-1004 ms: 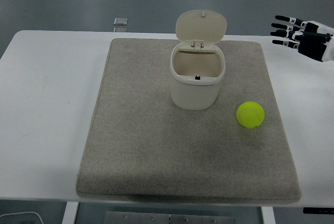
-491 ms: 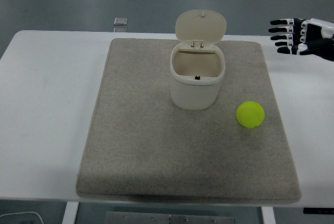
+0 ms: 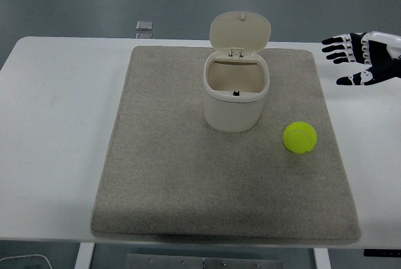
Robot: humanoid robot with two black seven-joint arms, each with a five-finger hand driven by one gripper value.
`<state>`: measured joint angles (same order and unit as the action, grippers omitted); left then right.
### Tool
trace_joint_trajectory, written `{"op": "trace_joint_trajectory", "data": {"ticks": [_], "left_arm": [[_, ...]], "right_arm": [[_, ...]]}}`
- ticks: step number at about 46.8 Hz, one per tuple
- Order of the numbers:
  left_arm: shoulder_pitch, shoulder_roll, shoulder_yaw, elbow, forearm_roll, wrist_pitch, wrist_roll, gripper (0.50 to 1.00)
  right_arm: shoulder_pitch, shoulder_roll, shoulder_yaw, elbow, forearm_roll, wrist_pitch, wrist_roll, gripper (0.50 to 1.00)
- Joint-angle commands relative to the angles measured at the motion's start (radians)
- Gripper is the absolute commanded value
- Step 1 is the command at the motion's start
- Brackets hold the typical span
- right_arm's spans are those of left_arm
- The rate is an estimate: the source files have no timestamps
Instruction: Pick up the tennis ball and place it in the box.
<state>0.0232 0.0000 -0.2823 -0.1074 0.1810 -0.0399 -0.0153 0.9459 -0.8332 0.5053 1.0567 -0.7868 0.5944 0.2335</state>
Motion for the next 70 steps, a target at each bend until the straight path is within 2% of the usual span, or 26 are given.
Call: {"op": "trace_joint_trajectory", "data": {"ticks": [1, 6, 12, 19, 28, 39, 52, 70], "left_arm": [[0.000, 0.000, 0.000, 0.000, 0.000, 0.000, 0.000, 0.992], [0.000, 0.000, 0.000, 0.000, 0.000, 0.000, 0.000, 0.992], [0.000, 0.000, 0.000, 0.000, 0.000, 0.000, 0.000, 0.992], [0.000, 0.000, 0.000, 0.000, 0.000, 0.000, 0.000, 0.992], [0.000, 0.000, 0.000, 0.000, 0.000, 0.000, 0.000, 0.992], [0.000, 0.000, 0.000, 0.000, 0.000, 0.000, 0.000, 0.992], [0.000, 0.000, 0.000, 0.000, 0.000, 0.000, 0.000, 0.992], [0.000, 0.000, 0.000, 0.000, 0.000, 0.000, 0.000, 0.992]], "right_arm": [[-0.013, -0.004, -0.002, 0.012, -0.049, -0.001, 0.030, 0.911], [-0.038, -0.018, -0.002, 0.065, -0.084, -0.001, 0.066, 0.911], [-0.075, -0.018, -0.002, 0.140, -0.126, -0.010, 0.070, 0.911], [-0.114, 0.009, -0.002, 0.158, -0.183, -0.016, 0.070, 0.911], [-0.161, 0.062, -0.005, 0.158, -0.299, -0.148, 0.072, 0.911], [-0.165, 0.062, -0.013, 0.158, -0.334, -0.159, 0.073, 0.911], [-0.196, 0.055, -0.017, 0.160, -0.426, -0.162, 0.110, 0.911], [-0.213, 0.068, -0.019, 0.164, -0.479, -0.220, 0.122, 0.907]]}}
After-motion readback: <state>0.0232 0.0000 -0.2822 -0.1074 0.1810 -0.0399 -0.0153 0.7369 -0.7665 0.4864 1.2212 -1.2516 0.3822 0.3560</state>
